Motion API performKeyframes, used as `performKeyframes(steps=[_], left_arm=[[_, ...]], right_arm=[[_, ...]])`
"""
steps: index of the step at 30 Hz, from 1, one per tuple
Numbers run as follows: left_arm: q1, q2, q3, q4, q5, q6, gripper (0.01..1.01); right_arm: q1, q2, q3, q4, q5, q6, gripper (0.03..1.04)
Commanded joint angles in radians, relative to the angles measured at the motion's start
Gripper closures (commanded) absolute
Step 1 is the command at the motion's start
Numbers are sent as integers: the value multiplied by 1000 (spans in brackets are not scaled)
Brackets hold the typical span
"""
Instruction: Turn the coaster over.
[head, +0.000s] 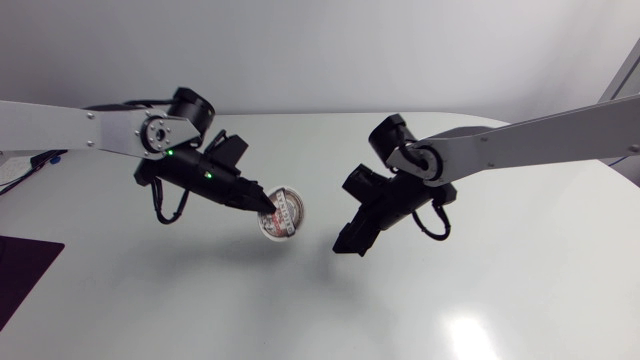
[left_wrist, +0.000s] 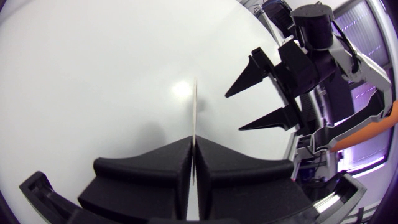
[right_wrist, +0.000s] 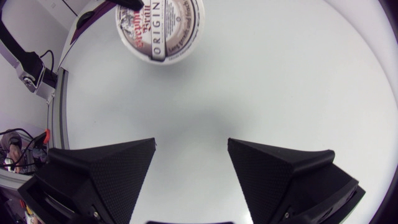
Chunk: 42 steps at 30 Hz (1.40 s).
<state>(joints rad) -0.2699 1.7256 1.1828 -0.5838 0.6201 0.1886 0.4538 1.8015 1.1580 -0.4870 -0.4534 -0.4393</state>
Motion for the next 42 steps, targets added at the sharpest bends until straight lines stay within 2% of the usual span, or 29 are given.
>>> performKeyframes(steps=[1, 2, 3, 5, 7, 9, 14, 16, 19, 20, 24, 26, 30, 35, 39, 42], left_arm=[[-23, -83, 21, -16, -74, 101, 1015], [-42, -107, 14, -17, -100, 140, 1015], [-78, -138, -9, -2, -186, 196, 1015], [-150, -185, -106, 154, -369, 258, 1013], [-249, -215, -192, 211, -548, 385, 1011], [-324, -216, -310, 423, -712, 483, 1011], [-381, -110, -391, 552, -833, 621, 1011], [-385, -98, -430, 630, -841, 661, 1011], [-400, -98, -450, 642, -847, 678, 997], [-405, -98, -451, 638, -847, 678, 887], [-420, -110, -466, 633, -847, 689, 180], [-423, -135, -469, 631, -847, 683, 46], [-416, -204, -457, 582, -841, 660, 44], [-273, -365, -325, 348, -537, 448, 44], [-261, -443, -290, 246, -459, 356, 44], [-158, -446, -230, 147, -280, 259, 44]], right_arm=[[-24, -59, -46, -27, 2, -39, 56], [-32, -73, -57, -30, 5, -45, 56], [-37, -83, -66, -33, 7, -52, 56], [-47, -100, -84, -33, 7, -58, 56], [-55, -119, -104, -33, 10, -68, 56], [-63, -134, -123, -30, 12, -73, 56], [-67, -175, -181, -19, 33, -84, 56], [-67, -195, -202, -19, 44, -90, 56], [-73, -212, -219, -21, 48, -102, 56], [-76, -215, -222, -21, 48, -107, 56], [-76, -223, -222, -25, 48, -108, 56], [-73, -226, -213, -28, 47, -102, 56], [-49, -228, -181, -38, 47, -84, 56], [-9, -199, -118, -39, 42, -45, 56], [25, -179, -80, -42, 28, -19, 56], [49, -133, -44, -50, 21, -3, 56]])
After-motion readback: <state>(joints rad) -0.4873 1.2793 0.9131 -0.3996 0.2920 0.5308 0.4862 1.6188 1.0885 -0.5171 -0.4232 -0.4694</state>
